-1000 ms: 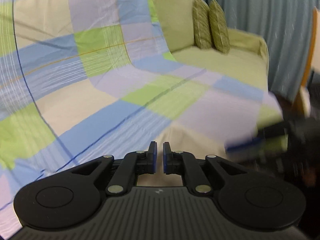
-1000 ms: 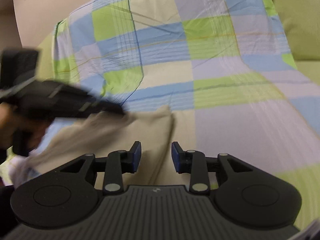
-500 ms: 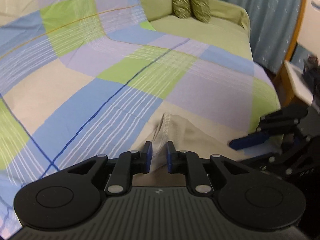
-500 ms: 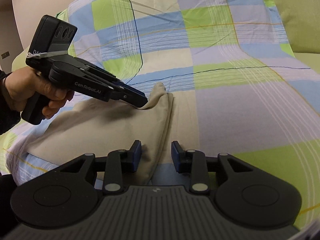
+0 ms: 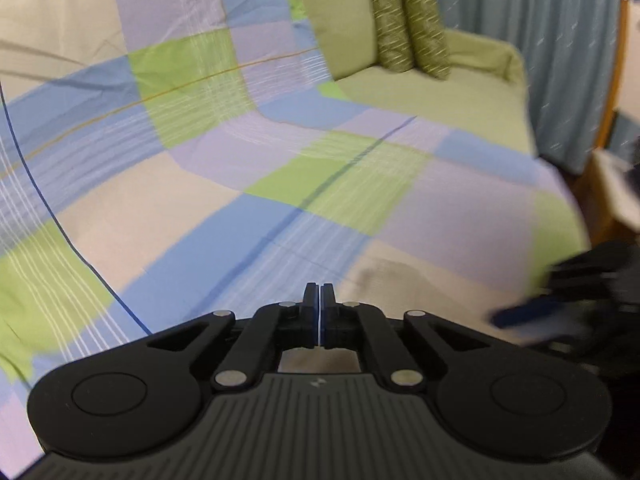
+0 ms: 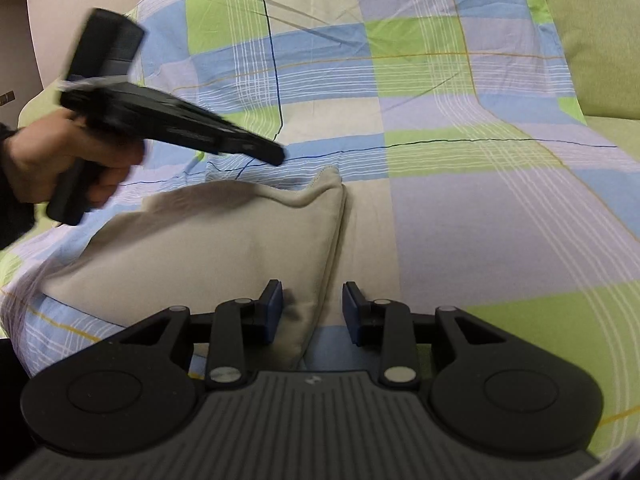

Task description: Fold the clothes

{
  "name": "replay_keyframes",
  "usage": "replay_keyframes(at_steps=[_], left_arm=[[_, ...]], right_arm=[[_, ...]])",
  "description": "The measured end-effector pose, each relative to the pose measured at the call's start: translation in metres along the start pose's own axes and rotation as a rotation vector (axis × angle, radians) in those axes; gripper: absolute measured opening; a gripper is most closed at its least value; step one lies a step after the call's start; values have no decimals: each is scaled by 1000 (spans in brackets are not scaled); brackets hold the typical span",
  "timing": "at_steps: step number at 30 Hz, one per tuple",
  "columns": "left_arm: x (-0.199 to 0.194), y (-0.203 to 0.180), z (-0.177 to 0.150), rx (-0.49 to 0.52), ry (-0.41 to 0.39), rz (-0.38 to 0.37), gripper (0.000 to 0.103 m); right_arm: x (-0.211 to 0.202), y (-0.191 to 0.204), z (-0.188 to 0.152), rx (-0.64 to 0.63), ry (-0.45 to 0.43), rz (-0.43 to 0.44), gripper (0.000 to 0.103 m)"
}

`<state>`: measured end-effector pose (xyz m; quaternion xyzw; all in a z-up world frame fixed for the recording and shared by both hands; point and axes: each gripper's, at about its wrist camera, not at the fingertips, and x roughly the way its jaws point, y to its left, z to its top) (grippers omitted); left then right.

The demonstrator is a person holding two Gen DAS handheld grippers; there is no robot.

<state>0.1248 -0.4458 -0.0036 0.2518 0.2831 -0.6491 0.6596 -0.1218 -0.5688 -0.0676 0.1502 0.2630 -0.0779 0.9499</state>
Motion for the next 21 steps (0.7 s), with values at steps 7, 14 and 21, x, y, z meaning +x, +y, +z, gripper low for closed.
replay_keyframes(at_steps=[7, 14, 21], left_arm=[[31, -1, -16, 44, 38, 137, 1], [19, 14, -11, -41, -9, 168, 1], [29, -27, -3, -3, -21, 23, 1]], right_arm=[[4, 1, 1, 15, -2, -9, 29], [6, 2, 1, 8, -4, -16, 29], [7, 3, 1, 11, -10, -24, 30]])
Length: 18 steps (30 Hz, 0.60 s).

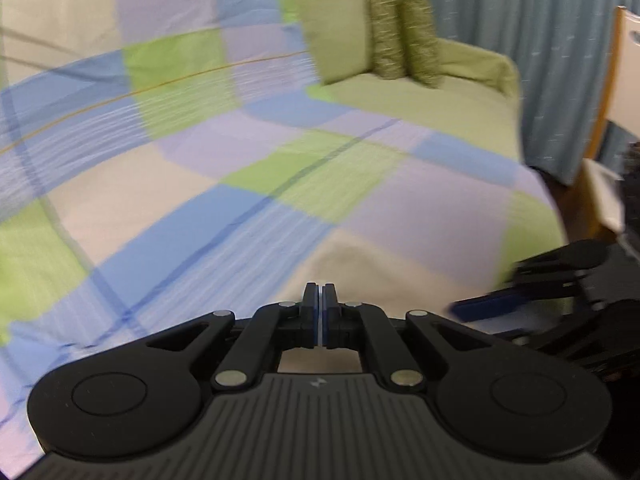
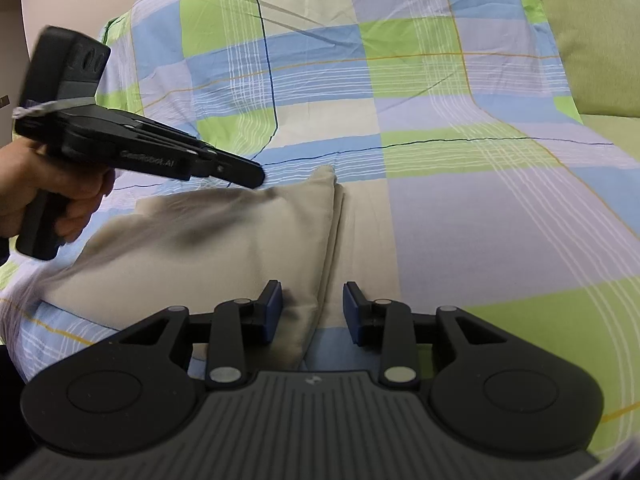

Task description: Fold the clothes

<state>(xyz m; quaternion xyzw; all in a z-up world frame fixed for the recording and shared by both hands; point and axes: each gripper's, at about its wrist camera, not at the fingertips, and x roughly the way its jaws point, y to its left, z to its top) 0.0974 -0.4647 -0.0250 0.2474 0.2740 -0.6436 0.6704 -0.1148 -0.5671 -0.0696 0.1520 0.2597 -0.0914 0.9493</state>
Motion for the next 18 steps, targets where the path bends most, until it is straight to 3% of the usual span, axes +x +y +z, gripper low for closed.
replay_keyframes(at_steps=[6, 13, 18], left_arm=[[27, 5, 4, -2, 19, 13, 3], [10, 1, 7, 16, 25, 133, 3], [-8, -24, 7, 80, 20, 144, 3]], right_arm=[[-12, 7, -6, 15, -14, -25, 30], [-38, 13, -19, 43, -14, -16, 30], [-49, 15, -27, 41, -14, -16, 30]])
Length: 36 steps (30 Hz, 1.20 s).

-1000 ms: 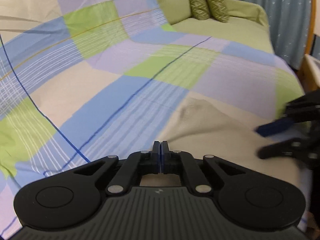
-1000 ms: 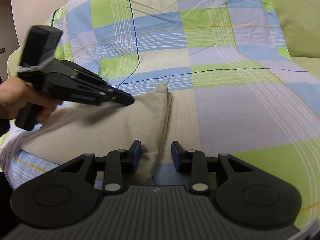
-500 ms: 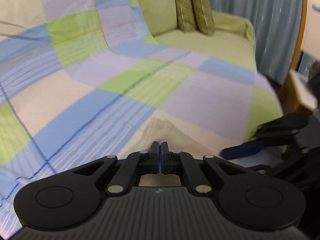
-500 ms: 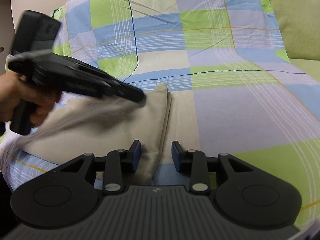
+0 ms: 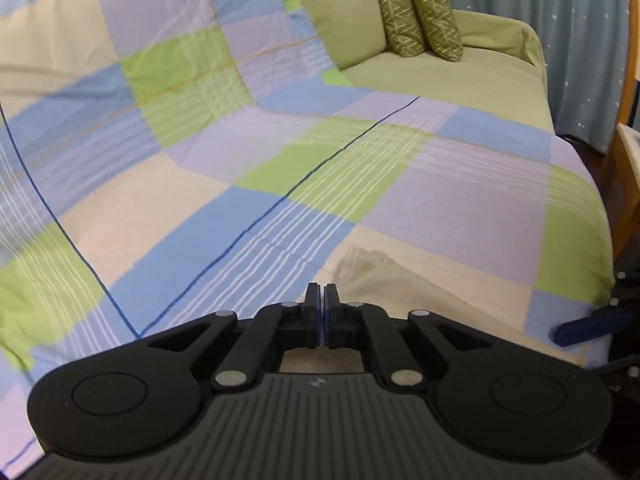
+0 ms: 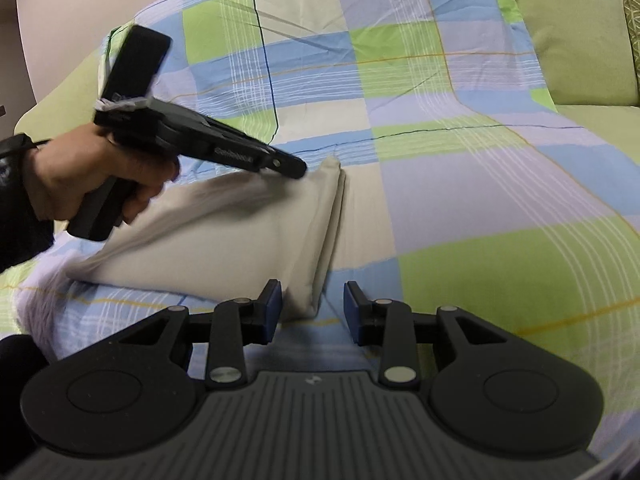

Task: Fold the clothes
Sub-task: 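Open the left gripper and smooth the folded top with the right gripper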

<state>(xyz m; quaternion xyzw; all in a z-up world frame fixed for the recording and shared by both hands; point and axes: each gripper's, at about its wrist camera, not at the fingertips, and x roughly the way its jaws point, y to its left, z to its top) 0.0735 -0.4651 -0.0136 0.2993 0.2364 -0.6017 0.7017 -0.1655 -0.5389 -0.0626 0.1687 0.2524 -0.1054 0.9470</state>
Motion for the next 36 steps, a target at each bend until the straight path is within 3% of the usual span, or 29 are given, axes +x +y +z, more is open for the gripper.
replay_keyframes(at_steps=[5, 10, 14, 17, 36], left_arm=[[11, -17, -6, 49, 79, 37, 3], [5, -22, -5, 37, 89, 80, 3], [-2, -27, -6, 46, 106, 99, 4], [-9, -29, -9, 40, 114, 117, 4], [-67, -51, -46, -51, 98, 182, 8]], right_arm=[[-3, 2, -5, -10, -29, -10, 30], [-22, -4, -11, 27, -146, -2, 32], [-22, -7, -11, 47, -142, -20, 34], [-23, -4, -11, 39, -148, -19, 42], [-38, 24, -21, -31, -154, -20, 46]])
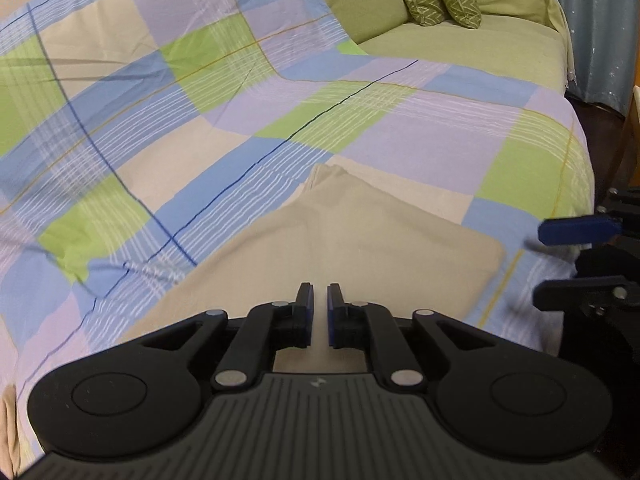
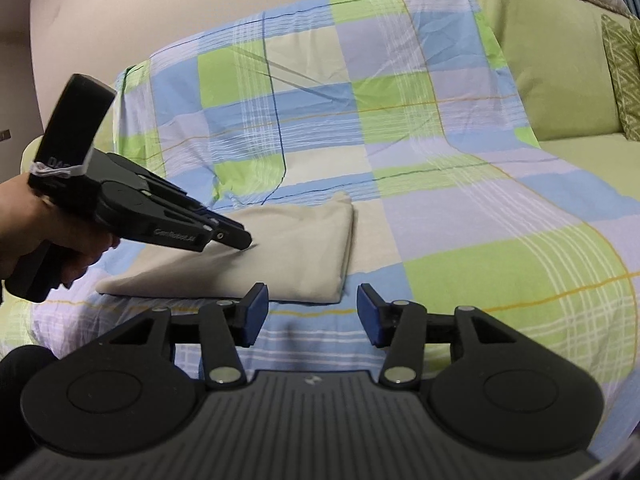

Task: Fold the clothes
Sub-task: 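Open the left gripper and smooth the folded top with the right gripper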

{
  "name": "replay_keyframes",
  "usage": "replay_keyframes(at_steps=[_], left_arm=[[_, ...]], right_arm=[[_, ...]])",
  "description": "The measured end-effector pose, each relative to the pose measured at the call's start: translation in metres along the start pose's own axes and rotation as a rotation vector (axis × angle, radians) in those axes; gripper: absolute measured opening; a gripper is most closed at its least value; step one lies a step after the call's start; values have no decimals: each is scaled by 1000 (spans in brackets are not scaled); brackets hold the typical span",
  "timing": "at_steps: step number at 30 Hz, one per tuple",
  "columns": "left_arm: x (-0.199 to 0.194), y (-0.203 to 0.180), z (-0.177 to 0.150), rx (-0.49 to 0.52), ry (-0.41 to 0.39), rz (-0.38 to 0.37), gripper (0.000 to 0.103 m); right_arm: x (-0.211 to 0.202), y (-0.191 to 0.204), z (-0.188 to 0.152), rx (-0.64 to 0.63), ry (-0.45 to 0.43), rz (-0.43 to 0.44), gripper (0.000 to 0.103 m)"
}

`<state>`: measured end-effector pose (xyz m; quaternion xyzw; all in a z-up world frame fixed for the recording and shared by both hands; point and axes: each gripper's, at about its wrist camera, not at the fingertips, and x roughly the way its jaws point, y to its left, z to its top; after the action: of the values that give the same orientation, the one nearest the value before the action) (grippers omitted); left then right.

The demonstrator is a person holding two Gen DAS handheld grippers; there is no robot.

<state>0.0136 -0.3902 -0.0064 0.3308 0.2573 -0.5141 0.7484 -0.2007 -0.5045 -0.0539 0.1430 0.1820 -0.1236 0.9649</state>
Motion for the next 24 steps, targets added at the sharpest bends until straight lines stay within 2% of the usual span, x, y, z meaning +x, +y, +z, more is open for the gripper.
replay_keyframes(at_steps=[5, 6, 7, 8, 9, 13, 17, 21, 24], left_arm=[[-16, 7, -18, -50, -22, 18, 10], [-21, 9, -22, -66, -30, 26, 10], [-24, 11, -26, -76, -34, 32, 10], [-28, 14, -30, -89, -39, 39, 10], [-33, 18, -38, -113, -47, 52, 10], [-54, 34, -71, -226, -64, 90, 10], [-69, 40, -90, -294, -86, 135, 10], [-71, 42, -96, -315, -109, 133, 10], [-57, 40, -99, -295, -66, 128, 10]], right_arm=[[3, 6, 2, -26, 24, 9, 46], [4, 7, 3, -24, 31, 15, 40], [5, 7, 6, -24, 35, 21, 22], [6, 9, 8, -29, 36, 24, 14], [8, 13, 10, -45, 33, 24, 10], [20, 26, 17, -95, 29, 35, 10], [43, 49, 19, -151, 31, 75, 10], [63, 83, 19, -231, 12, 146, 10], [79, 103, 13, -283, 10, 183, 10]])
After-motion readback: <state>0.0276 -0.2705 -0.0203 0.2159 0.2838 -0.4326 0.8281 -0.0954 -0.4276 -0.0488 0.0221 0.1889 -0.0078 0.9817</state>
